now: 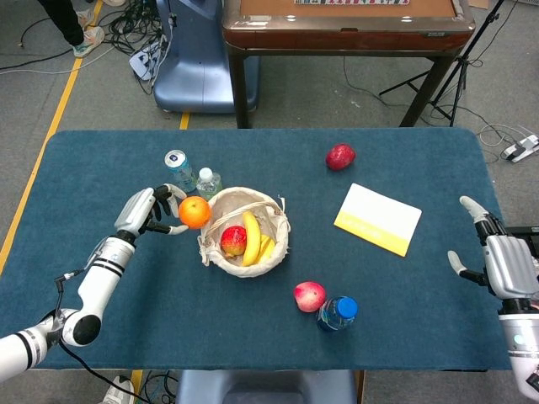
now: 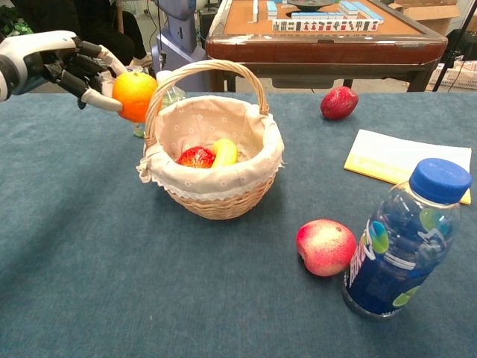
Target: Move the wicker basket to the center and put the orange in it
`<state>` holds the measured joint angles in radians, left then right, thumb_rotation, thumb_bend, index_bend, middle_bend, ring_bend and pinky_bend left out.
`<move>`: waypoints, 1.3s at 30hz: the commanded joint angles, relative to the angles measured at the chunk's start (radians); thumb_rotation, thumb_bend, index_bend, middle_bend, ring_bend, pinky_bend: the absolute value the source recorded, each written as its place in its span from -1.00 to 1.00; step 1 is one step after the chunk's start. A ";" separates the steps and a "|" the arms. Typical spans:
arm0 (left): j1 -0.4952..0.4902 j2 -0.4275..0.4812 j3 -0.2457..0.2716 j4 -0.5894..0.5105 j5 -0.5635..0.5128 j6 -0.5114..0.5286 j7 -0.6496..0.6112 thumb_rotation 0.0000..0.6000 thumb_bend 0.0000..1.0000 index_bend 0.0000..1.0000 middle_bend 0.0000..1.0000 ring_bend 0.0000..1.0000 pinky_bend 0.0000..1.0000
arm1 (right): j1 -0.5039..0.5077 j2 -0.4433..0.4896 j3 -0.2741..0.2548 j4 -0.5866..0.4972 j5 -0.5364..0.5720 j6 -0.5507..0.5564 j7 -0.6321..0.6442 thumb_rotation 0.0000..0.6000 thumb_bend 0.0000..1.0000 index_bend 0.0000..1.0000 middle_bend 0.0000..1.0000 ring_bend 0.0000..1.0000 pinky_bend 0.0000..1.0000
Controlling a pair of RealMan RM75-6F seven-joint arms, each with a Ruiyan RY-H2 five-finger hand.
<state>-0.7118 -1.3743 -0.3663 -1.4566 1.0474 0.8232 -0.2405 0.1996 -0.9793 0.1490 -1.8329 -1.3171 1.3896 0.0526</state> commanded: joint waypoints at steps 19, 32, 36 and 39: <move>-0.028 -0.002 -0.005 0.018 0.033 -0.052 -0.135 1.00 -0.85 -0.37 0.10 0.07 0.24 | -0.005 -0.008 0.012 0.016 0.010 -0.014 0.004 1.00 -0.34 -0.93 -0.73 -0.72 -0.26; 0.043 0.081 0.046 0.009 0.012 0.031 -0.049 1.00 -0.85 -0.35 0.04 -0.02 0.20 | -0.005 0.011 0.012 0.014 -0.004 -0.029 0.014 1.00 -0.34 -0.93 -0.73 -0.72 -0.26; 0.091 0.128 0.085 -0.016 0.008 0.096 0.034 1.00 -0.85 -0.32 0.00 -0.07 0.13 | 0.000 0.035 -0.006 0.027 -0.032 -0.062 0.032 1.00 -0.34 -0.90 -0.71 -0.72 -0.26; 0.137 0.148 0.118 -0.026 0.017 0.170 0.101 1.00 -0.85 -0.30 -0.02 -0.09 0.09 | 0.004 0.050 -0.028 0.044 -0.056 -0.094 0.038 1.00 -0.34 -0.90 -0.69 -0.72 -0.26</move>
<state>-0.6095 -1.2482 -0.2760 -1.4698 1.0610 0.9475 -0.1828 0.2011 -0.9358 0.1278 -1.7951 -1.3665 1.3036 0.0867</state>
